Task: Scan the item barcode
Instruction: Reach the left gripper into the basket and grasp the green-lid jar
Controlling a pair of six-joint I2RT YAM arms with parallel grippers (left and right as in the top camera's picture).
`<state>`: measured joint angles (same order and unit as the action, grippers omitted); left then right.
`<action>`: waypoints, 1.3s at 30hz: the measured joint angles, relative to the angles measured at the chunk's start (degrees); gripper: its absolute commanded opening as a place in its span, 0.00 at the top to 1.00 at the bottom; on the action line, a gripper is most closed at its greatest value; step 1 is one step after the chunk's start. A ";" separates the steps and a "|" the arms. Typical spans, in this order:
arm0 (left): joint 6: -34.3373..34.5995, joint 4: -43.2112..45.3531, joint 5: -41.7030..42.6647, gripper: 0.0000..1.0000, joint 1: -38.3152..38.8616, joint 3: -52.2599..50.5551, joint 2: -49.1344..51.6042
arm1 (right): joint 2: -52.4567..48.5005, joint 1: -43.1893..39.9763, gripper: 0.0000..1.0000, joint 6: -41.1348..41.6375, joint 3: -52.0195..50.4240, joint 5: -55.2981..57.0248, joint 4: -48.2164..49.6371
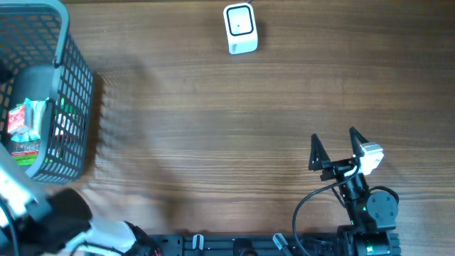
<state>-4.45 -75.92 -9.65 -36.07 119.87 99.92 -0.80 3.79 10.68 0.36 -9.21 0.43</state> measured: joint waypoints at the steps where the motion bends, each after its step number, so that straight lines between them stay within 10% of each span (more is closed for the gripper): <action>1: -0.96 -1.29 2.14 0.00 -1.05 -0.02 2.16 | 0.00 0.00 0.00 0.00 0.00 0.00 -0.02; 11: -9.11 -10.49 18.12 0.00 -4.17 -0.04 20.65 | 0.00 0.00 0.00 0.00 0.00 0.00 0.00; 39: -21.42 -4.59 25.66 0.00 -0.35 -0.02 30.75 | 0.00 0.00 0.00 0.00 0.00 0.00 0.00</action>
<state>-25.87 -80.51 16.01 -36.42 119.85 130.67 -0.80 3.79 10.68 0.36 -9.21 0.43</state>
